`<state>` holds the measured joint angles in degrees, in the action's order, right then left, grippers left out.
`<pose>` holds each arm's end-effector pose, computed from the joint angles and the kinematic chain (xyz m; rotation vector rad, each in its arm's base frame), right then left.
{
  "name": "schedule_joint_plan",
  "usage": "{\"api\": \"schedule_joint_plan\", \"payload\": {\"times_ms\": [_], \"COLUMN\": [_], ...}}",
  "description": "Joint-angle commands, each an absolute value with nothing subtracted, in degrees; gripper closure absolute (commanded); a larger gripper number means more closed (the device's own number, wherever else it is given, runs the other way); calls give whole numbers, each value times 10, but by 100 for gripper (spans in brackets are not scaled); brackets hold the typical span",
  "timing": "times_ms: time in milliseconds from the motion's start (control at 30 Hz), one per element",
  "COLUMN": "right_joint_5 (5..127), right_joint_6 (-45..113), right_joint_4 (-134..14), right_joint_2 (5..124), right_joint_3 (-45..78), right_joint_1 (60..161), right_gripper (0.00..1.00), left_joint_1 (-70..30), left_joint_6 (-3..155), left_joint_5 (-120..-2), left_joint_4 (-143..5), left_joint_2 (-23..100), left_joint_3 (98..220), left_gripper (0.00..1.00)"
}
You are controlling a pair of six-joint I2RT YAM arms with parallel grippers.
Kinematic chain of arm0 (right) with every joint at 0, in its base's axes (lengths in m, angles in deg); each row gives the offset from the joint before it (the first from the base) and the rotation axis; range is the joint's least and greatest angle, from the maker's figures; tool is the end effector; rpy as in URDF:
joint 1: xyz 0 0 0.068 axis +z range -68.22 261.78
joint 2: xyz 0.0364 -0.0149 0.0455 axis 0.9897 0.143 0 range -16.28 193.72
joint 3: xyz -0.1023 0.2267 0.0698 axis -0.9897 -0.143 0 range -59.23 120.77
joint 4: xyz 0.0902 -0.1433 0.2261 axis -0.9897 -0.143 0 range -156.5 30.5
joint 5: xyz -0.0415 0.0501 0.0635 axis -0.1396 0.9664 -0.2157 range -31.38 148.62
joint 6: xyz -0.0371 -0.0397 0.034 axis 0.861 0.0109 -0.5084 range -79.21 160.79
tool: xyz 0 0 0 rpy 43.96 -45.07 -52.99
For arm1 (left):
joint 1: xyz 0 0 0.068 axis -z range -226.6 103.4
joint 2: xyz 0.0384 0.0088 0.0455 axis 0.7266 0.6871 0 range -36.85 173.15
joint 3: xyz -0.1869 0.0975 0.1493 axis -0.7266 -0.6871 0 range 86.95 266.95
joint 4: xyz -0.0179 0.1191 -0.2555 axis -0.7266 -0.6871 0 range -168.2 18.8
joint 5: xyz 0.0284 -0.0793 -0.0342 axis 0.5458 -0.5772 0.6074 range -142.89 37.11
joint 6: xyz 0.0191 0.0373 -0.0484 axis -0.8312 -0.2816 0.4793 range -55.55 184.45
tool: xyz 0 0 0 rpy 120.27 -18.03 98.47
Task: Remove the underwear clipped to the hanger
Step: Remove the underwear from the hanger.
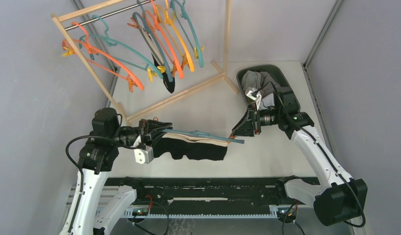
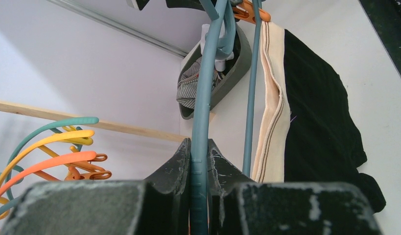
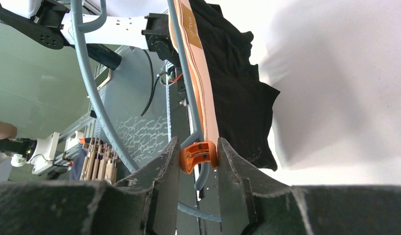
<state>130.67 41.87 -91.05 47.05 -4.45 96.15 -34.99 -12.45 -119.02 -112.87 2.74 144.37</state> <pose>0.2302 0.1077 0.2982 -0.9248 1.8615 1.5281 0.1380 -0.0745 0.3731 1.6095 0.6753 -0.3163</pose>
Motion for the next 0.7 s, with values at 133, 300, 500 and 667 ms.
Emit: {"api": "schedule_joint_plan", "payload": {"times_ms": [133, 300, 500, 667], "right_joint_5": [1311, 1301, 1292, 1281], "right_joint_6": [417, 417, 411, 439], "right_joint_4": [-888, -888, -890, -918], "right_joint_2": [439, 433, 431, 429], "right_joint_3": [-29, -24, -9, -9], "right_joint_1": [949, 950, 959, 965], "right_gripper": [100, 100, 100, 99], "left_joint_1": [-348, -346, -333, -332], "left_joint_6": [-98, -66, -33, -10], "left_joint_5": [-1205, -1213, -1208, -1195], "left_joint_4": [-1073, -1047, -1031, -1008], "left_joint_2": [32, 40, 48, 40], "left_joint_3": [1476, 1481, 1495, 1486], "left_gripper": [100, 100, 100, 100]}}
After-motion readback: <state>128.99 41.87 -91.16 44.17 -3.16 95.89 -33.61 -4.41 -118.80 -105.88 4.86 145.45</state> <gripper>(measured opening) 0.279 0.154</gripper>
